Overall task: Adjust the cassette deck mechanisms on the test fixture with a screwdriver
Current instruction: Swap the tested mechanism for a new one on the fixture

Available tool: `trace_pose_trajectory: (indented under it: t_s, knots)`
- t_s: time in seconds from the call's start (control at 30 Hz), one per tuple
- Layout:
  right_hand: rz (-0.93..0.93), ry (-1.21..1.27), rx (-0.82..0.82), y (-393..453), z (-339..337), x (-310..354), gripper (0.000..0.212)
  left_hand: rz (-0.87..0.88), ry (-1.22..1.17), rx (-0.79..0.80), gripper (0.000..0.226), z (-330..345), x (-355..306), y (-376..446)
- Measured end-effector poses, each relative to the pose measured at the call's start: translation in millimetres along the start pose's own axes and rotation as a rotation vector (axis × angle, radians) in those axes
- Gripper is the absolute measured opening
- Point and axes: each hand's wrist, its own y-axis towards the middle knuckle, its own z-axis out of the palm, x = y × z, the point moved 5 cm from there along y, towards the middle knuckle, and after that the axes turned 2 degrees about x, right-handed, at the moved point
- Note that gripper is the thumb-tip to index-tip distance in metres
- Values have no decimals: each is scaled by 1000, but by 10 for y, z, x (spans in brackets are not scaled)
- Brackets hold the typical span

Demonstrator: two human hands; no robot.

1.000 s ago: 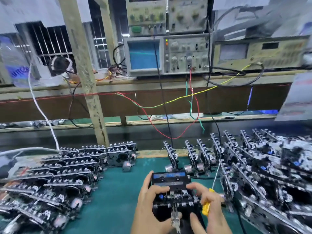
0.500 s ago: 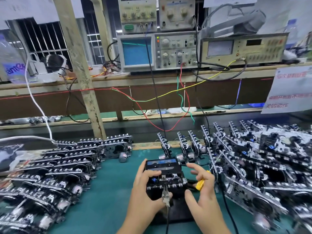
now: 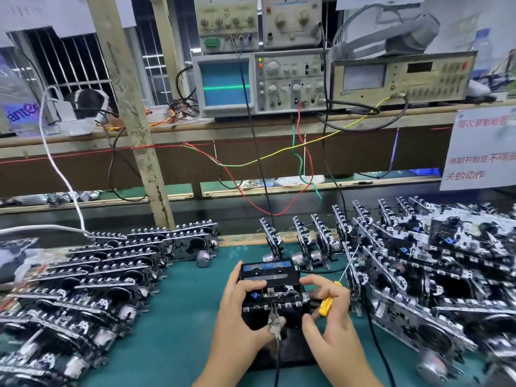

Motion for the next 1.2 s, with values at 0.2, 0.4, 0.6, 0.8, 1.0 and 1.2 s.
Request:
trace_pose_trajectory:
  t_s: [0.2,0.4,0.6,0.8,1.0,1.2]
  knots:
    - [17,8,-9,6,-7,3,62,-2,-15,-1,63,-5,-5,-2]
    - [22,17,-4,5,-7,-16,62,-11,-18,-1,63,-11,-16,-6]
    - [0,25,-7,4,-8,-8,63,-46,-22,13,64,-11,-13,12]
    - [0,-15,-5,7,-25,39,79,-61,-6,54,63,-22,-2,34]
    - [-32,-16,-10,10,-31,110,67,-37,3,54,68,-26,59,47]
    - [8,2,29,12,-17,94,55,-17,41,67,70,-37,137,52]
